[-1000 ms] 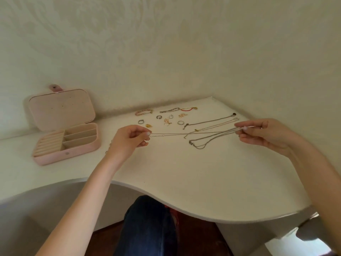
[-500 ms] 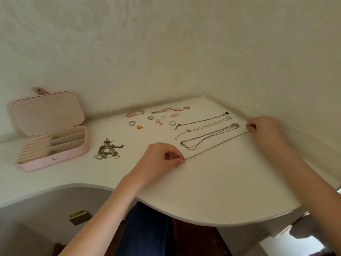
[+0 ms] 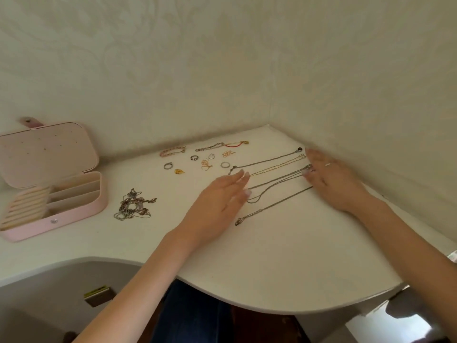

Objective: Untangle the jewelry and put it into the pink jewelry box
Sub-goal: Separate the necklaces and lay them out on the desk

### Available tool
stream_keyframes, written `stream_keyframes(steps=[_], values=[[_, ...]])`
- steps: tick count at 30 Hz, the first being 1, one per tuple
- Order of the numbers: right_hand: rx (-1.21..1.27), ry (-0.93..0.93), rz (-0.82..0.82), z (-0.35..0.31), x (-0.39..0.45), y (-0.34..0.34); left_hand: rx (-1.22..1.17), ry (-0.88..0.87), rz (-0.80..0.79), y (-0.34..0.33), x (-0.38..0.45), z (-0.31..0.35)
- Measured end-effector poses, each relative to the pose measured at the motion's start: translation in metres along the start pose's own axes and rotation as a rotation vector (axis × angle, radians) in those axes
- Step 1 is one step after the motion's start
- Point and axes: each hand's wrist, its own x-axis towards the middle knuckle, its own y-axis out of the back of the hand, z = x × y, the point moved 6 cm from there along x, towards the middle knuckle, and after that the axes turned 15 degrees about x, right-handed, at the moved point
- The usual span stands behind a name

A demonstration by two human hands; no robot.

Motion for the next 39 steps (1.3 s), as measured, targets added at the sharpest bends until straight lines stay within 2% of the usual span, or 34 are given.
stream_keyframes(steps=[2, 4, 8, 12, 21, 25, 29, 31, 36, 39], values=[[-0.068, -0.048, -0.144, 0.004, 0.003, -0.014, 0.2, -0.05, -0.193, -0.027, 0.007, 0.011], [-0.134, -0.058, -0.177, 0.009, 0.011, -0.016, 0.356, -0.026, -0.279, -0.046, 0.014, 0.012], [-0.16, -0.065, -0.247, 0.014, 0.028, -0.022, 0.491, 0.052, -0.319, -0.052, 0.029, -0.009], [-0.126, -0.091, -0.223, 0.018, 0.039, -0.024, 0.487, 0.065, -0.342, -0.05, 0.035, -0.02], [-0.059, -0.094, -0.12, 0.018, 0.04, -0.018, 0.483, 0.107, -0.218, -0.05, 0.043, -0.025], [-0.065, 0.019, 0.037, 0.005, 0.033, -0.004, 0.263, 0.114, -0.062, -0.036, 0.036, -0.023], [0.078, 0.132, 0.21, -0.034, 0.019, 0.004, 0.096, 0.184, 0.141, -0.001, 0.008, -0.039], [0.157, 0.233, 0.192, -0.077, 0.011, -0.005, 0.167, 0.253, 0.208, 0.016, -0.013, -0.059], [0.201, 0.499, -0.056, -0.191, 0.004, -0.067, 0.368, 0.553, 0.225, 0.045, -0.07, -0.115], [0.208, 0.544, -0.158, -0.24, 0.015, -0.1, 0.407, 0.651, 0.239, 0.057, -0.094, -0.128]])
